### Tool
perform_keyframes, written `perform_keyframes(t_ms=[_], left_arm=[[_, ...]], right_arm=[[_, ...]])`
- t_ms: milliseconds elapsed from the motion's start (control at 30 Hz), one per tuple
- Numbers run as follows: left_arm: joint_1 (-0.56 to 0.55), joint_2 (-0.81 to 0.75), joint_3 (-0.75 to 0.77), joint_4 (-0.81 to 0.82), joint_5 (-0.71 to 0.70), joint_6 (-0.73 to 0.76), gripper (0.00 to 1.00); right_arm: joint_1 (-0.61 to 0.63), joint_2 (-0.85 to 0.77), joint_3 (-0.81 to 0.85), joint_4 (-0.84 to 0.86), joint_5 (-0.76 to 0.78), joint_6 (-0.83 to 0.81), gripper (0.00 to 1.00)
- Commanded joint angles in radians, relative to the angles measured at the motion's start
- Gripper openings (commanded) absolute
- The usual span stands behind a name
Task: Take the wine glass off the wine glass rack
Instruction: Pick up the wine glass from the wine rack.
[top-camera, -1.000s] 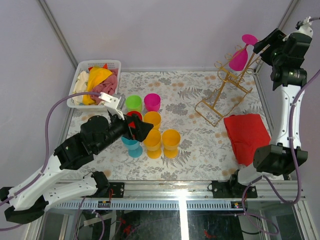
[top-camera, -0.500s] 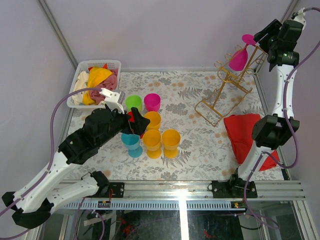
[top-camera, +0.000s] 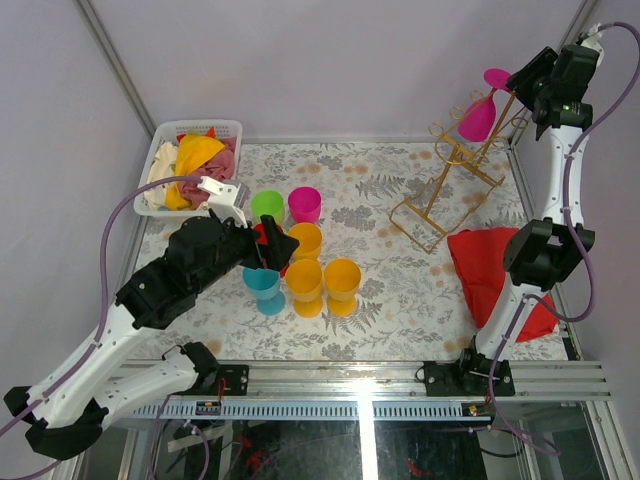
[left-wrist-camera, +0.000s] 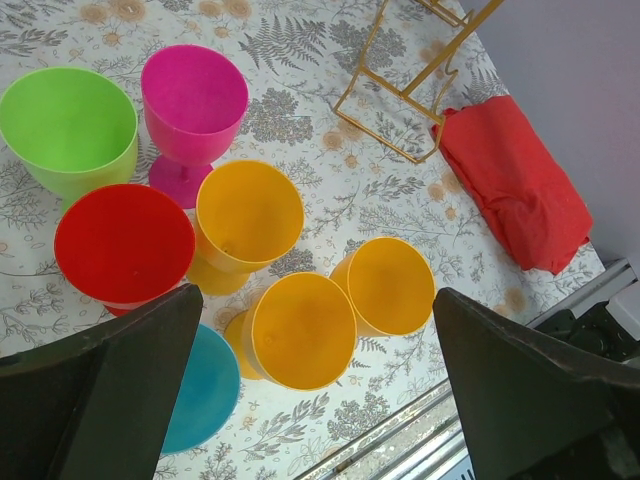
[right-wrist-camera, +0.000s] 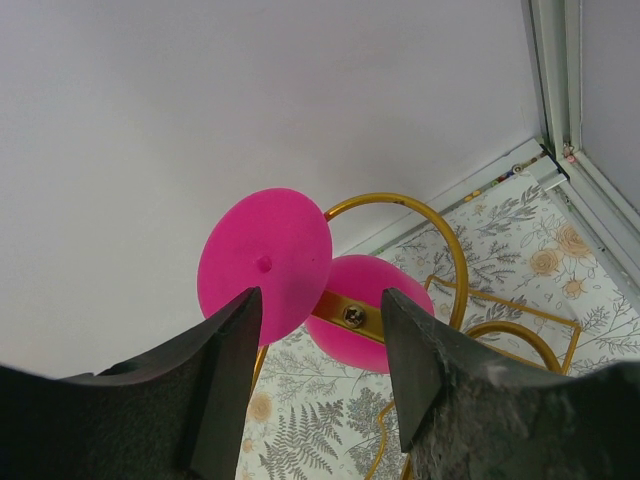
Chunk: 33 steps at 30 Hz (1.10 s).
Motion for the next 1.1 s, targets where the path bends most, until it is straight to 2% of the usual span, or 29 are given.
perform_keyframes(t_ms=[0, 467, 700, 1067], left_arm=[[0.008, 0.005, -0.008, -0.003, 0.013, 0.013, 1.00], [0.014, 0.021, -0.008, -0.003, 0.008, 0.019, 1.00], [0.014, 0.024, -0.012, -0.006, 0.009, 0.018, 1.00], [0.017, 0.024, -0.011, -0.010, 0.010, 0.019, 1.00]], right_arm=[[-0.009, -0.004, 0.058, 0.054, -0.041, 0.006, 0.57], [-0.010, 0.084, 0.140, 0.046, -0.078, 0.048, 0.50], [-0.010, 0.090, 0.133, 0.066, -0.103, 0.060, 0.38], [-0.019, 0.107, 0.131, 0.105, -0.164, 0.140, 0.36]])
